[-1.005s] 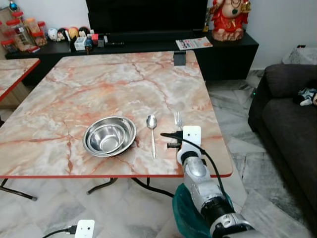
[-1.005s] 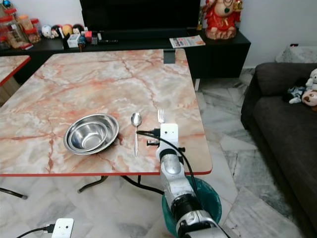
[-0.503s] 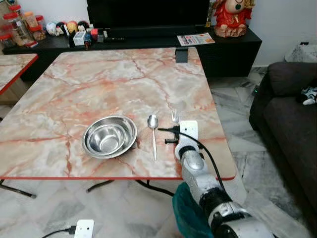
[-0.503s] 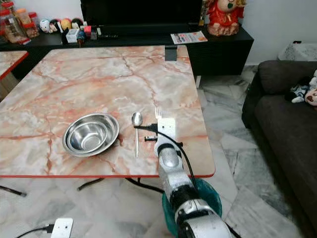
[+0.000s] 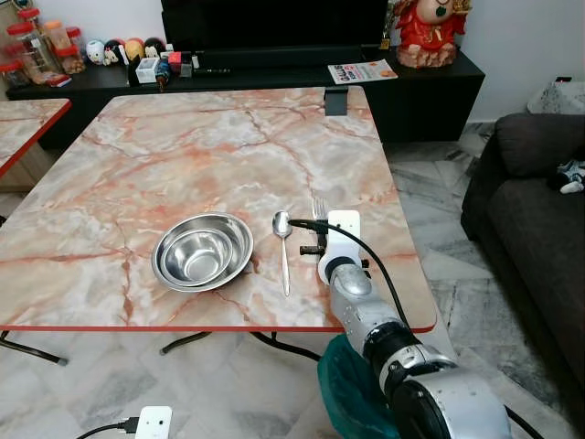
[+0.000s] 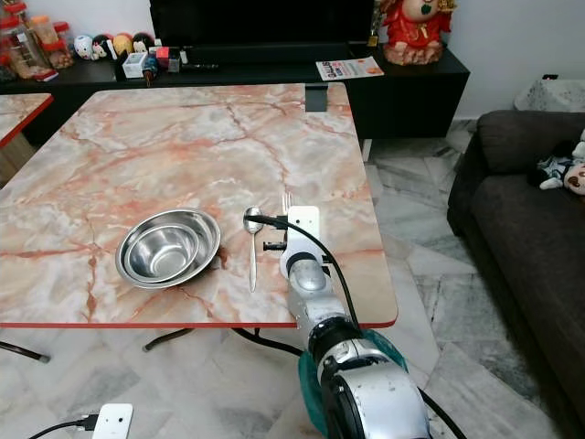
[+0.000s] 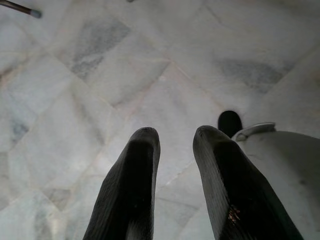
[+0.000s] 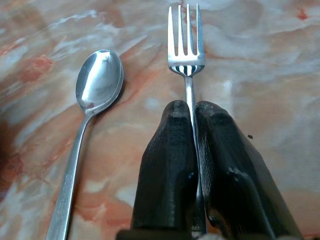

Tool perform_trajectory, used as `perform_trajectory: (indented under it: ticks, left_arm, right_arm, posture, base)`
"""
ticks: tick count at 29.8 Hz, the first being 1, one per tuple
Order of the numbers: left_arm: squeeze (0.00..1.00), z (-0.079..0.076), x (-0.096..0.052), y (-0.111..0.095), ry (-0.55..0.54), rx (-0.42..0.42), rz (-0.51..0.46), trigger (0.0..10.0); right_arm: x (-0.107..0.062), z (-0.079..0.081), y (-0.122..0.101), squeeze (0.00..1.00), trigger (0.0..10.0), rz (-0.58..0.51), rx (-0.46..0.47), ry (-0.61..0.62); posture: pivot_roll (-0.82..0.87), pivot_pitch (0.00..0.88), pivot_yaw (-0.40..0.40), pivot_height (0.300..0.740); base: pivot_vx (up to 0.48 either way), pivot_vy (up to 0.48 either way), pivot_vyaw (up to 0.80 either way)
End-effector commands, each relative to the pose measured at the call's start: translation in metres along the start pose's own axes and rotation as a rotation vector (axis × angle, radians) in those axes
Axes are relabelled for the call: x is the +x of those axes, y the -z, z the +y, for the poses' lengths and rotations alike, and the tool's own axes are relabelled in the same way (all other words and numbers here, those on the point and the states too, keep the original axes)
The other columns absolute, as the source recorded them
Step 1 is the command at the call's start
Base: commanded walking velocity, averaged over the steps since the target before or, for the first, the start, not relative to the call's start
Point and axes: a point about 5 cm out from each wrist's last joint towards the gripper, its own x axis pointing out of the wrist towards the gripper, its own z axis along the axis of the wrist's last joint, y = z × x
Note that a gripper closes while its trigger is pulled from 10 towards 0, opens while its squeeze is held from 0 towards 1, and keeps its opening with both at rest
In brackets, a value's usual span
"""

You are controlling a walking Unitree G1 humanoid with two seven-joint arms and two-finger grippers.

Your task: Setting the table

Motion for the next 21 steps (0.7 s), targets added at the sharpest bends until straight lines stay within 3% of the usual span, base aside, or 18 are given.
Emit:
perform_trajectory:
  ticks: [1,21]
  left_arm:
    - [0.0,0.007,-0.002,0.01,-0.011,0.01,0.036,10.0]
    - [0.0,0.005,-0.004,0.016,-0.003,0.0,0.056,10.0]
  right_arm:
    - [0.0,0.017,-0.004,0.0,10.0,0.013,0.013,-0.037]
    - [-0.001,0.008,0.01,0.0,10.0,0.07,-0.043,-0.005]
  posture:
    - [0.05,0.061,0.058,0.74]
    - [0.05,0.064,0.049,0.74]
  base:
    - [0.0,0.0,0.0]
    - [0.0,0.0,0.0]
